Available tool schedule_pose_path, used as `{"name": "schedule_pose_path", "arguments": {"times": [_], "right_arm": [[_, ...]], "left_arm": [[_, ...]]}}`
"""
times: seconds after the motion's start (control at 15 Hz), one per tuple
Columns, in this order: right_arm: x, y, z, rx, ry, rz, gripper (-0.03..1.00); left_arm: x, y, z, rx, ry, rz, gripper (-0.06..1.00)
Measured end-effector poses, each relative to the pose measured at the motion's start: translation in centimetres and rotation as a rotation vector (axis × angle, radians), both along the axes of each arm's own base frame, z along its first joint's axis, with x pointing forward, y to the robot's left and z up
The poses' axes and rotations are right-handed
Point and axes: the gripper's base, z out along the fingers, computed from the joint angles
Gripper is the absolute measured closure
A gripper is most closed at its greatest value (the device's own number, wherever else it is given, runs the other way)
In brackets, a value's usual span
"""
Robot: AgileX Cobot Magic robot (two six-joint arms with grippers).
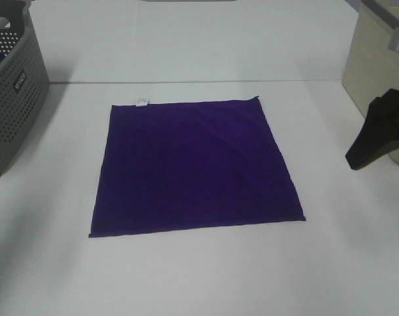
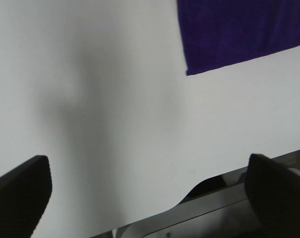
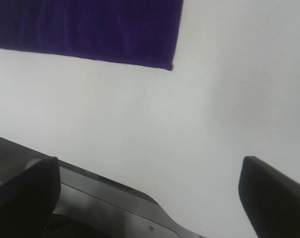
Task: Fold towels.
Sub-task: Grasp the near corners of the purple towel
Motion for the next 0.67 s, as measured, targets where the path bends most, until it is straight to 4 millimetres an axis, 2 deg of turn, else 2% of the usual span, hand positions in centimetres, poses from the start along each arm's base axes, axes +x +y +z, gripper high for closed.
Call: {"name": "schedule_pose_path", "arguments": {"times": [0.13,0.2,0.4,0.67], "right_arm": [[1.7,-0.9,-1.1,0.200,-0.037,-0.017,0.04],[2.4,-0.9,-2.2,0.261,-0.021,0.007,0.04],[4.0,-1.0,-6.6,0.304,0.057,0.028,0.04],[5.0,-1.1,-11.1,0.319,0.124,0.023,0.04]], "left_arm": [[2.1,-0.8,-2.4,-0.099,0.029,-0.013,-0.04],[3.1,-1.0,-3.8,-0.128,0.040,-0.027,-0.04],[5.6,-1.5,-8.5,-0.186,0.065,-0.050,-0.04],[6.9,-2.1,-13.0,-0.268,0.112,-0.041,-0.04]]}}
